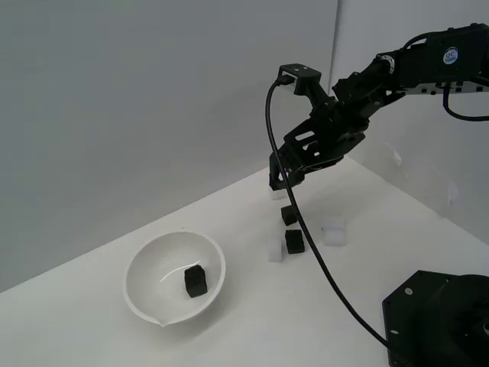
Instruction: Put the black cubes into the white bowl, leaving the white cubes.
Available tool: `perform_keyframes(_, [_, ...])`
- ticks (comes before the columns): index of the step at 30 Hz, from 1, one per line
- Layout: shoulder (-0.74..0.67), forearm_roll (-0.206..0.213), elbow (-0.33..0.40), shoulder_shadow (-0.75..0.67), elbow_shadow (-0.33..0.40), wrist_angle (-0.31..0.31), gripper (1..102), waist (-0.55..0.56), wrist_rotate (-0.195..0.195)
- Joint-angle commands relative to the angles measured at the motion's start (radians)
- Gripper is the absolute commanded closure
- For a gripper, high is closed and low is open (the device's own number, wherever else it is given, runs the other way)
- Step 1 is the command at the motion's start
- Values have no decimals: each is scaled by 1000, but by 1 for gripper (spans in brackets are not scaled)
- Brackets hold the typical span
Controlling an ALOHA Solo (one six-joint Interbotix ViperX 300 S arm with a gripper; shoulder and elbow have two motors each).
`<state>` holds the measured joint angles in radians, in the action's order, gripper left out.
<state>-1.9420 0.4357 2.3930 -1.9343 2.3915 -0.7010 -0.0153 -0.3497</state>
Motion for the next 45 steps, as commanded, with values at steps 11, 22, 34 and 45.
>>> perform_keyframes(11, [84,12,25,78,25,38,3,-9,-21])
perform_keyframes(22, [156,15,21,150,21,74,3,6,-38])
perform_keyframes(34, [238,15,20,233,20,114,3,14,-71])
perform_keyframes(45, [291,6,20,285,20,133,17,9,-72])
